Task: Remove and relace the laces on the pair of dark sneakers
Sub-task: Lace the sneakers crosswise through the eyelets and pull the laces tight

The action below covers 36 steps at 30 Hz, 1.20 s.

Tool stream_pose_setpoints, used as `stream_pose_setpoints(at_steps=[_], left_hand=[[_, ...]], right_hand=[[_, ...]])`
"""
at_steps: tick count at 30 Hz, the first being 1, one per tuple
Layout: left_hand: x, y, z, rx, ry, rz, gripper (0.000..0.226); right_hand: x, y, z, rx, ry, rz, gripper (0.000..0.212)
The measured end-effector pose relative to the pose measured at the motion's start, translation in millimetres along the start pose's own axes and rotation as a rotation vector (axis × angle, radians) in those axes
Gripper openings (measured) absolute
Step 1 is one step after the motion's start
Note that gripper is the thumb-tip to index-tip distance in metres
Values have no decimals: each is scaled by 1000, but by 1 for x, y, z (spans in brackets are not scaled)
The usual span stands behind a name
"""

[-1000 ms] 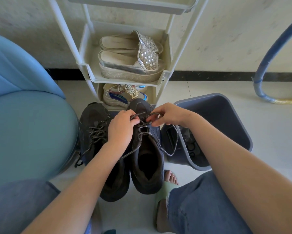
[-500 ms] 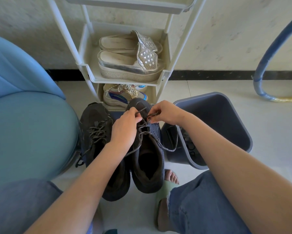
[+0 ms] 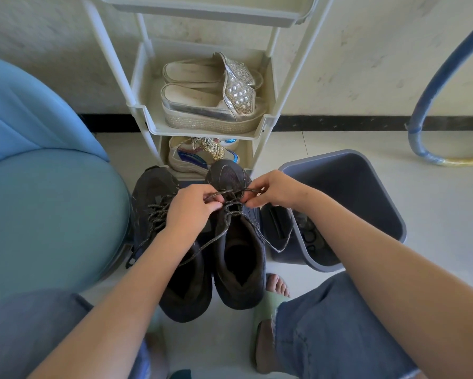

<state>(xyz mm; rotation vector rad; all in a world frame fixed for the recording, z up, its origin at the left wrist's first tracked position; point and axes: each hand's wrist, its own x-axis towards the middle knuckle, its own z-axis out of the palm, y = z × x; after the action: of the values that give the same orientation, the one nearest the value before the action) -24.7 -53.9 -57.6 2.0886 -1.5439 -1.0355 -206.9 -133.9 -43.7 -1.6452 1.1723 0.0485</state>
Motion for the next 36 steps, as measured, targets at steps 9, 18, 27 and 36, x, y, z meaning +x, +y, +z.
stream_pose_setpoints(at_steps=[9, 18, 27, 36], left_hand=[[6, 0, 7, 9, -4, 67, 4], [7, 3, 11, 127, 45, 104, 10], [2, 11, 10, 360, 140, 242, 18], [1, 10, 14, 393, 108, 247, 18]], right_hand=[[9, 0, 12, -66, 23, -70, 9], [5, -8, 10, -247, -51, -47, 7], [1, -24, 11, -386, 16, -62, 6], [-1, -26, 11, -542, 51, -135, 4]])
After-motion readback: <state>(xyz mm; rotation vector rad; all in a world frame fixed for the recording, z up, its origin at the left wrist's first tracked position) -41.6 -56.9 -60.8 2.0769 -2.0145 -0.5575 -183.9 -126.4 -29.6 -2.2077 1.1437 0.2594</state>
